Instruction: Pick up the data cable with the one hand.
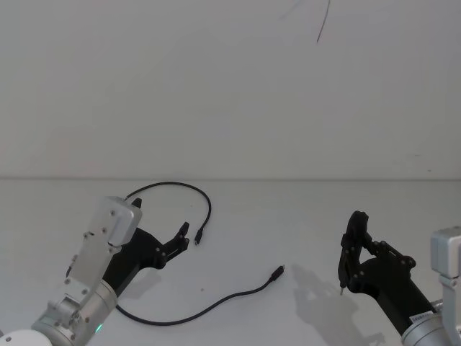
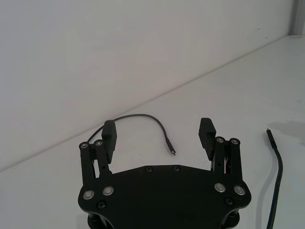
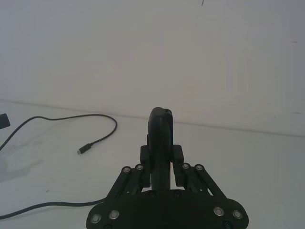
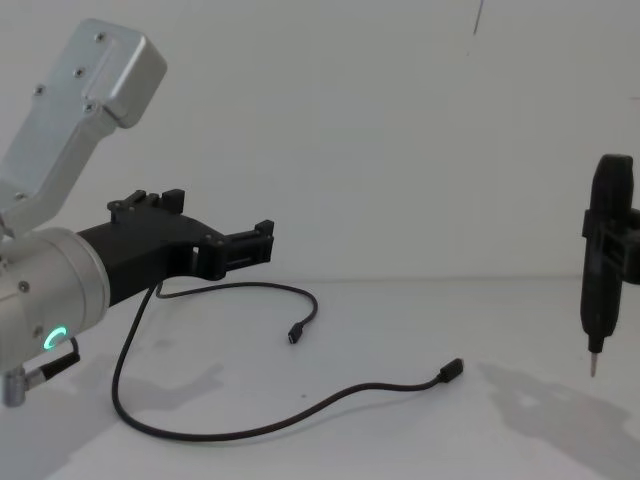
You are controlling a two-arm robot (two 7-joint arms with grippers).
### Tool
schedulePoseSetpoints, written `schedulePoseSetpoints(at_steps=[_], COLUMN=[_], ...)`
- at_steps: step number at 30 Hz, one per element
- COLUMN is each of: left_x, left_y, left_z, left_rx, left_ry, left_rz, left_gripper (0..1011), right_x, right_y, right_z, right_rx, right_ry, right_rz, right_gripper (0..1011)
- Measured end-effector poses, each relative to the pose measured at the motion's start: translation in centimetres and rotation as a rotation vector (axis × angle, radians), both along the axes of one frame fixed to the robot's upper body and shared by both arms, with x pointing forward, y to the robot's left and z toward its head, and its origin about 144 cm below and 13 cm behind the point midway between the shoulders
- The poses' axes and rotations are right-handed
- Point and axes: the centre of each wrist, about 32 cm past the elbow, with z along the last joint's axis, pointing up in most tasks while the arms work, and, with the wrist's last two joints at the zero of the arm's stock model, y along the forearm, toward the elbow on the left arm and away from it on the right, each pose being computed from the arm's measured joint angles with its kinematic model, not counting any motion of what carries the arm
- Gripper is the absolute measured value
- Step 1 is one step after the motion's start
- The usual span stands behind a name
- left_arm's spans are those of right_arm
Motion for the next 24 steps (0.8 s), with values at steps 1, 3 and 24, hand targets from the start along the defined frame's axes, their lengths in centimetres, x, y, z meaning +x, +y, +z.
schedulePoseSetpoints(at_steps=[1, 3, 24], left_x=[0.0, 0.0, 0.21], left_y=[0.0, 0.0, 0.21], left_z=[0.0, 0.0, 0.11], left_rx=[0.0, 0.0, 0.008], left_ry=[0.0, 0.0, -0.006], left_rz=[0.0, 0.0, -0.02], left_gripper=[1001, 1001, 1001], right_x=[0.0, 0.0, 0.0], right_y=[0.0, 0.0, 0.0], right_z=[0.0, 0.0, 0.0], right_rx=[0.0, 0.0, 0.0], right_ry=[0.0, 0.0, 0.0], right_rz=[0.0, 0.0, 0.0], right_gripper=[269, 269, 269])
